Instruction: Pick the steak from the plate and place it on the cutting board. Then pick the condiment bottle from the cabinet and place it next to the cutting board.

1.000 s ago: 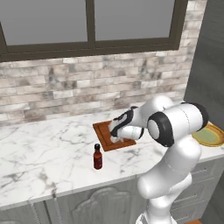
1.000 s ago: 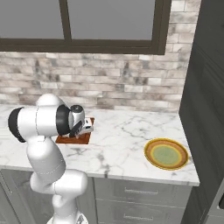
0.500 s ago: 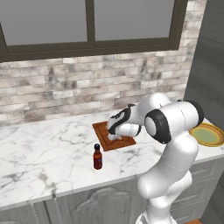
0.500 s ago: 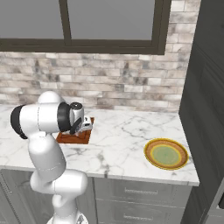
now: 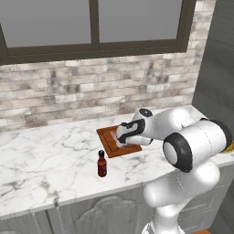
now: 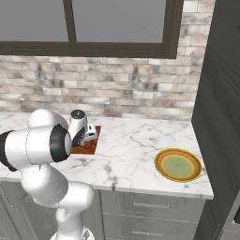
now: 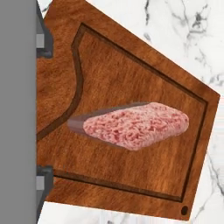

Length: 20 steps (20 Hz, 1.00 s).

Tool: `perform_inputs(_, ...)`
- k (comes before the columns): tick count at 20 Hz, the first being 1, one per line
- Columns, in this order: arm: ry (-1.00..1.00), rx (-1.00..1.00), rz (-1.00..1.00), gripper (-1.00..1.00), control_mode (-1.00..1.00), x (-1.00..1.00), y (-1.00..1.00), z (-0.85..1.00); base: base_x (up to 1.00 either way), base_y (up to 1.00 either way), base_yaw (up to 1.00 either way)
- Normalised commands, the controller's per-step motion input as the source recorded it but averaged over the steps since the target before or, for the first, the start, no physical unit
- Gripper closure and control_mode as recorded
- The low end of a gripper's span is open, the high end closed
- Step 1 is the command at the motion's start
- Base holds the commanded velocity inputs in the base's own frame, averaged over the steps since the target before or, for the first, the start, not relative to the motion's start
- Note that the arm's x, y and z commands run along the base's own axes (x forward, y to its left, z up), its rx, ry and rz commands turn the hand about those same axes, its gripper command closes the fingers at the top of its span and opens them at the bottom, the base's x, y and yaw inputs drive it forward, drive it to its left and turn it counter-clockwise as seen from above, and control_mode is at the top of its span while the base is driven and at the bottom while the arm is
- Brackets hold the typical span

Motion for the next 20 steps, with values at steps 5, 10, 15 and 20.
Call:
perform_inputs(5, -0.04, 0.00, 0.00, -1.00, -1.00, -0.35, -0.06, 0.55, 0.00, 0.00, 0.00)
perform_inputs(10, -0.05, 0.00, 0.00, -1.00, -1.00, -0.29, 0.00, 0.64, 0.00, 0.00, 0.00)
perform_inputs(15, -0.10, 0.00, 0.02, -1.00, -1.00, -0.28, 0.00, 0.71, 0.00, 0.00, 0.00)
perform_inputs(20, -0.14, 0.00, 0.10, -1.00, -1.00, -0.34, -0.07, 0.64, 0.00, 0.00, 0.00)
